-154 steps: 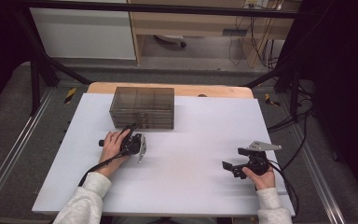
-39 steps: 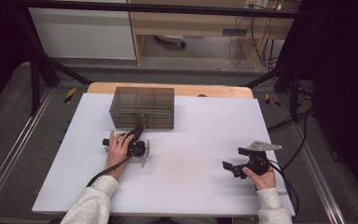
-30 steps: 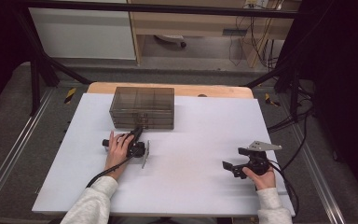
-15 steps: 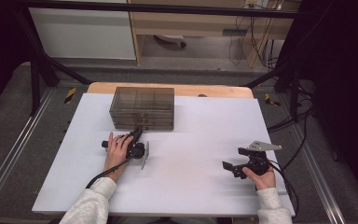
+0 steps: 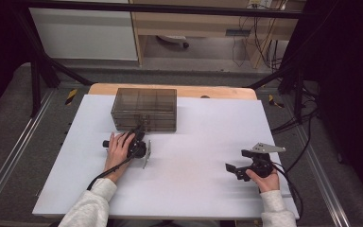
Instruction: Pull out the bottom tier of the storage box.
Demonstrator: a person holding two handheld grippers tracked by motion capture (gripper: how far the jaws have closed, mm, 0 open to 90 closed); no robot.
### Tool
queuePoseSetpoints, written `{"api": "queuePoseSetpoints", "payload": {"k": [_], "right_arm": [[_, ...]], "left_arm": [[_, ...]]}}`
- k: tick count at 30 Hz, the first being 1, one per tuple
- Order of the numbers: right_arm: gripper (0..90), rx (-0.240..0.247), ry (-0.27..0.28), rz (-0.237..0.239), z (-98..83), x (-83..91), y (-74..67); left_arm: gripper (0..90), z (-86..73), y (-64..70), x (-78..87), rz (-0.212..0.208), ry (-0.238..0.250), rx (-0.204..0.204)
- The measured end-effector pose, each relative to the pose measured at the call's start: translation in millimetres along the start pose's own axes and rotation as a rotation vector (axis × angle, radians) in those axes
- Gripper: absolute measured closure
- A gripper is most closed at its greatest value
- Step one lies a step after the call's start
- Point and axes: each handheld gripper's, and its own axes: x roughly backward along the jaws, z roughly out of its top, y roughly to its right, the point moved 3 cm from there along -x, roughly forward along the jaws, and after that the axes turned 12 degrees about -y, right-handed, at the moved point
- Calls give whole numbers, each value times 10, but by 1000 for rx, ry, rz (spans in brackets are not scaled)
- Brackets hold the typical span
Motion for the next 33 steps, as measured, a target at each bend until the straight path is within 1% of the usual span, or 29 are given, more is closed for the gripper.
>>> {"api": "queuePoseSetpoints", "payload": {"k": [1, 2, 3, 4, 10, 12, 17, 21, 33], "right_arm": [[5, 1, -1, -1, 0, -1, 1], [5, 5, -2, -1, -2, -2, 2], [5, 5, -1, -1, -1, -2, 2], [5, 3, -1, -1, 0, -1, 1], [5, 2, 1, -1, -1, 5, 1], [5, 4, 2, -2, 1, 7, 4], [5, 2, 1, -1, -1, 5, 2], [5, 3, 0, -1, 0, 9, 4], [5, 3, 0, -1, -1, 5, 2]], "left_arm": [[557, -1, 3, -5, -13, -3, 5], [564, 1, -3, -9, -16, -7, 7], [553, 3, -12, -15, -17, -7, 9], [548, 6, -19, -19, -29, -14, 12], [559, 32, -28, -42, -34, -24, 1], [582, 31, -22, -40, -41, -28, -2], [621, 35, -18, -45, -29, -31, -12], [672, 30, -36, -34, -26, -30, -7], [679, 30, -16, -22, -13, -27, -6]]}}
